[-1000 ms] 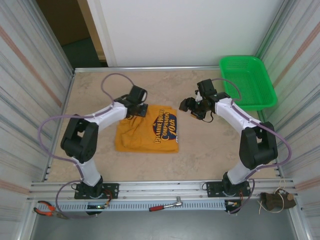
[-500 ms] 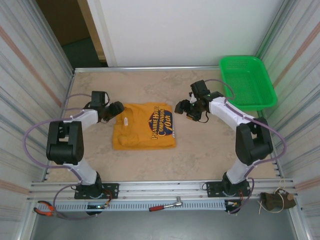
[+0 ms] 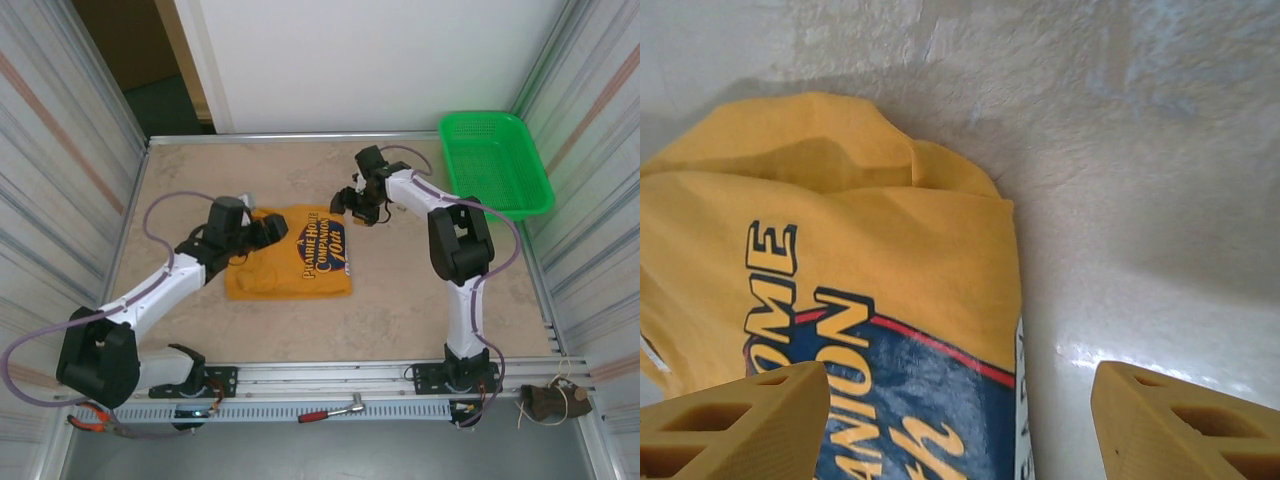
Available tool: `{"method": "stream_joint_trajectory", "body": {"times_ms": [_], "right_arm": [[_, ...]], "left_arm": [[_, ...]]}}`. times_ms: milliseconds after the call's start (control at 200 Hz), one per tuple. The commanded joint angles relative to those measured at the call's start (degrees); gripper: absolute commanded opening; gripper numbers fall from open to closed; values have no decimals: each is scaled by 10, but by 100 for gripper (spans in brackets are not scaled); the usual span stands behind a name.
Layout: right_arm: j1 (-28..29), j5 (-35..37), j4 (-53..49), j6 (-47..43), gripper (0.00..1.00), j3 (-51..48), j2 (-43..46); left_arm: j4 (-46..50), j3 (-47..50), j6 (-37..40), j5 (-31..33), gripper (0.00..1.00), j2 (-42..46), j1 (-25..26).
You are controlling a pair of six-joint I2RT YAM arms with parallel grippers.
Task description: Fold the inside-out t-shirt
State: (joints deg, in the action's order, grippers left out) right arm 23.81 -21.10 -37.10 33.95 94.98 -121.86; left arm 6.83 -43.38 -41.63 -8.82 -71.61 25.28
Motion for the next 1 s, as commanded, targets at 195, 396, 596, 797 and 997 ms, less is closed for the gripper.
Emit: {"method": "stream_joint_trajectory", "body": {"times_ms": [195, 396, 596, 797, 997], "right_arm": [[20, -17, -30, 0, 69, 55, -62], [23, -21, -18, 11, 35, 52, -72], [-5, 27, 57, 50, 0, -101, 44], [-26, 105, 125, 148, 0, -342, 227], [66, 152, 175, 289, 30, -542, 397]], "left_arm": [[59, 125, -139, 51, 75, -13, 21], [39, 157, -157, 61, 75, -28, 17], [23, 89, -116, 56, 75, -114, -2], [14, -87, 1, -4, 75, -274, -22], [102, -341, 133, -63, 75, -421, -43]]}}
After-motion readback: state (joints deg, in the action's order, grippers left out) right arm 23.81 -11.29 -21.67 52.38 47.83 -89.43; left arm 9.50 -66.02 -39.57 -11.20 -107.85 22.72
